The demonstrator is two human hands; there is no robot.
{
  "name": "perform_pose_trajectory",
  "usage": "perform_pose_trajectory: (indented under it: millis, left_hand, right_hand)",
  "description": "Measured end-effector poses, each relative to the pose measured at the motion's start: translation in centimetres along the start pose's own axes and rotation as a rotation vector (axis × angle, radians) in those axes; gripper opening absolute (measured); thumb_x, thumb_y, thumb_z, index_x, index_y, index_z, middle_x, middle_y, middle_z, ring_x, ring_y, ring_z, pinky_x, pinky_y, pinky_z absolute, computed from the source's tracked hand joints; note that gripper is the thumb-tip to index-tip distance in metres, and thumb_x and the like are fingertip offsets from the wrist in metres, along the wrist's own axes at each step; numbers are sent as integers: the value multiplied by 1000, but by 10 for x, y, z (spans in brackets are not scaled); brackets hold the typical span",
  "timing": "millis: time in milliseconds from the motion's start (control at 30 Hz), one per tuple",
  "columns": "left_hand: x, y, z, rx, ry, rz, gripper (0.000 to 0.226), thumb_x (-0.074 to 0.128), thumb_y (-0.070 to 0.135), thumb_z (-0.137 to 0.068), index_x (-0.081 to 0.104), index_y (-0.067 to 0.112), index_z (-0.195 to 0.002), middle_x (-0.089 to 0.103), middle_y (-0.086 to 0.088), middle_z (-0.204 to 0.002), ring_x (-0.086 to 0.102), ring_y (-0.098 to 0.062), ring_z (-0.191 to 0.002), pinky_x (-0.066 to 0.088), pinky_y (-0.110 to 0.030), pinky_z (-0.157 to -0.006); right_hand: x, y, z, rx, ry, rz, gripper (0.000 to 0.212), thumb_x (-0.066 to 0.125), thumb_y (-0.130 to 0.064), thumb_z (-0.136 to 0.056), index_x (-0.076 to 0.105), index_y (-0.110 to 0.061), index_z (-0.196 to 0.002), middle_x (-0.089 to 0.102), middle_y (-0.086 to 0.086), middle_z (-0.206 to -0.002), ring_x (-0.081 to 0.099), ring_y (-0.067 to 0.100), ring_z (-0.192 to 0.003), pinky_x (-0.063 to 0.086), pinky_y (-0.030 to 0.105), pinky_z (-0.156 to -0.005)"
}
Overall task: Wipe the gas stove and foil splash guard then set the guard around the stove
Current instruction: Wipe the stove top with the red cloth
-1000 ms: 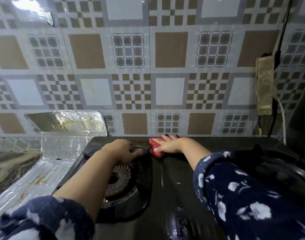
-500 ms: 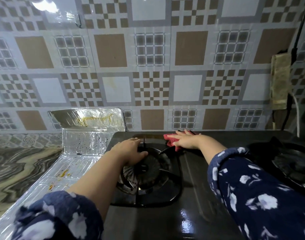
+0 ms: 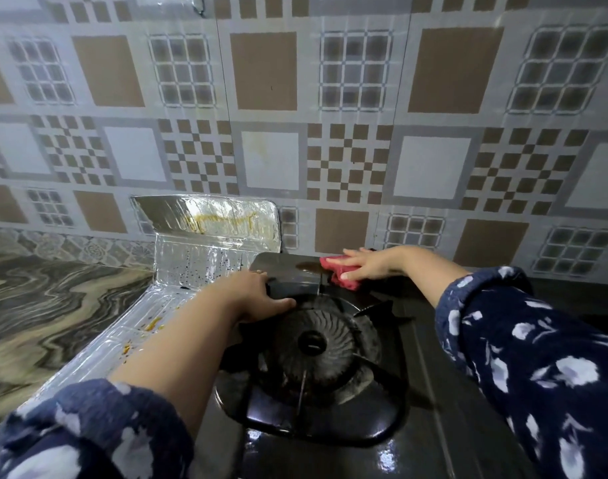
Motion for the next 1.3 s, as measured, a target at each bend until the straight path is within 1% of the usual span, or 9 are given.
perform_pose_trajectory:
  millis: [200, 400, 667, 800, 967, 1133, 1200, 1233, 1300]
  left_hand:
    - [2, -14, 2, -61, 80, 88, 100, 57, 76, -69, 31, 16, -145, 42, -8, -145, 44, -26, -132, 37, -36, -108]
    - [0, -10, 5, 47, 103, 284, 77, 71, 58, -72, 44, 30, -138, 58, 1, -133, 54, -16, -119, 39, -20, -95]
    - [0, -13, 4, -36, 52, 250, 64, 71, 53, -75, 53, 23, -129, 64, -2, -124, 59, -19, -112, 38, -19, -83]
    - [0, -13, 5, -82, 29, 197, 71, 69, 58, -74, 51, 20, -131, 61, -2, -127, 57, -20, -116, 43, -25, -94]
    - [-1, -6, 6, -92, 32, 60, 92, 57, 68, -76, 32, 11, -144, 38, -7, -149, 41, -23, -134, 37, -38, -109]
    - [-1, 15, 17, -14, 46, -77, 76, 43, 59, -90, 25, 16, -150, 15, -5, -160, 13, -19, -147, 15, -50, -117]
    - [-3, 22, 22, 16, 38, -98, 70, 39, 56, -94, 25, 16, -150, 14, -4, -160, 7, -17, -148, 6, -55, -117]
    - [-5, 26, 25, 34, 37, -95, 69, 39, 55, -94, 26, 16, -150, 16, -4, -160, 9, -17, -148, 6, -56, -117]
    - [-7, 35, 31, 68, 38, -95, 65, 40, 52, -95, 31, 15, -148, 26, -5, -157, 18, -20, -146, 12, -53, -116]
  right_hand:
    - [-11, -54, -25, -153, -39, -6, 64, 39, -44, -98, 4, -37, -150, -2, 1, -160, 0, 24, -148, 0, 41, -118]
    - [-18, -102, -54, -253, -37, -36, 70, 49, -47, -93, 9, -38, -150, 18, 4, -155, 27, 26, -138, 22, 40, -116]
    - [-23, -126, -64, -347, 11, -5, 53, 40, -39, -99, 22, -34, -149, 20, 2, -157, 20, 24, -143, 15, 38, -115]
    - [-18, -115, -55, -370, -56, -54, 51, 48, -24, -98, 32, -37, -145, 1, -4, -161, 4, 21, -147, 4, 38, -119]
    - [-20, -90, -27, -261, -41, -225, 62, 42, 9, -90, 48, -30, -137, 16, 1, -159, 21, 28, -144, 31, 32, -108]
    - [-11, -41, 8, -44, 30, -519, 57, 36, 5, -91, 51, -26, -136, 37, 13, -149, 46, 29, -127, 40, 16, -70]
    - [-3, -22, 25, 40, 78, -559, 55, 33, 5, -93, 47, -21, -139, 38, 7, -146, 40, 27, -132, 40, 7, -56]
    - [1, -15, 34, 65, 100, -572, 56, 32, 6, -93, 46, -22, -139, 38, 4, -144, 38, 26, -135, 41, 6, -57]
    - [8, -1, 50, 92, 158, -545, 58, 36, 6, -91, 48, -29, -136, 41, 1, -143, 41, 30, -132, 43, 16, -80]
Point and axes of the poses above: each hand's wrist, its own z-axis away from the middle knuckle, its own x-axis out of the palm, y = z × x, the point moved 7 cm from there along -z, towards the middle knuckle
